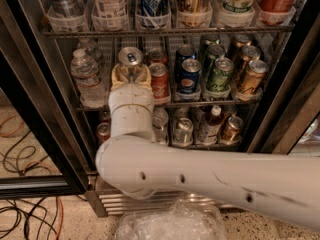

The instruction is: Pick redbull can from middle shelf of fridge

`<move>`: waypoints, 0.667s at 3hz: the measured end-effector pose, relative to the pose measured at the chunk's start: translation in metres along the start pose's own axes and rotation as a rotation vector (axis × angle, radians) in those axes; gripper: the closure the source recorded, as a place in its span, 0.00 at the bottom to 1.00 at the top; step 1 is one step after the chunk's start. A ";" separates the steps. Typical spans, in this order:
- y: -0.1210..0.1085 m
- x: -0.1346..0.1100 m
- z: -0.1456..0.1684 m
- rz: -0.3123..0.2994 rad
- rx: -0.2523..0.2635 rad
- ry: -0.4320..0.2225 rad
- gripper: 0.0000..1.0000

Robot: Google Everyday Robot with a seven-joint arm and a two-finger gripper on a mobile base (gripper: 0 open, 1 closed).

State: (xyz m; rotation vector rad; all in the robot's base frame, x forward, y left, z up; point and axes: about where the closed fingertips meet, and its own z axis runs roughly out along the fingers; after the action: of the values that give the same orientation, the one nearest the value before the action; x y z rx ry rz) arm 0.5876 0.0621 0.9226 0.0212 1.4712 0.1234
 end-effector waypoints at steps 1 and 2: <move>-0.013 -0.021 -0.026 0.046 -0.063 0.009 1.00; -0.049 -0.033 -0.036 0.092 -0.090 0.014 1.00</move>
Offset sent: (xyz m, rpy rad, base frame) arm -0.0869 -0.0135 -0.0358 0.0415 0.3044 0.6438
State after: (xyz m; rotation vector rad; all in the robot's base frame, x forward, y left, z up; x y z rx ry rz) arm 0.5519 0.0082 0.9476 0.0150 1.4778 0.2650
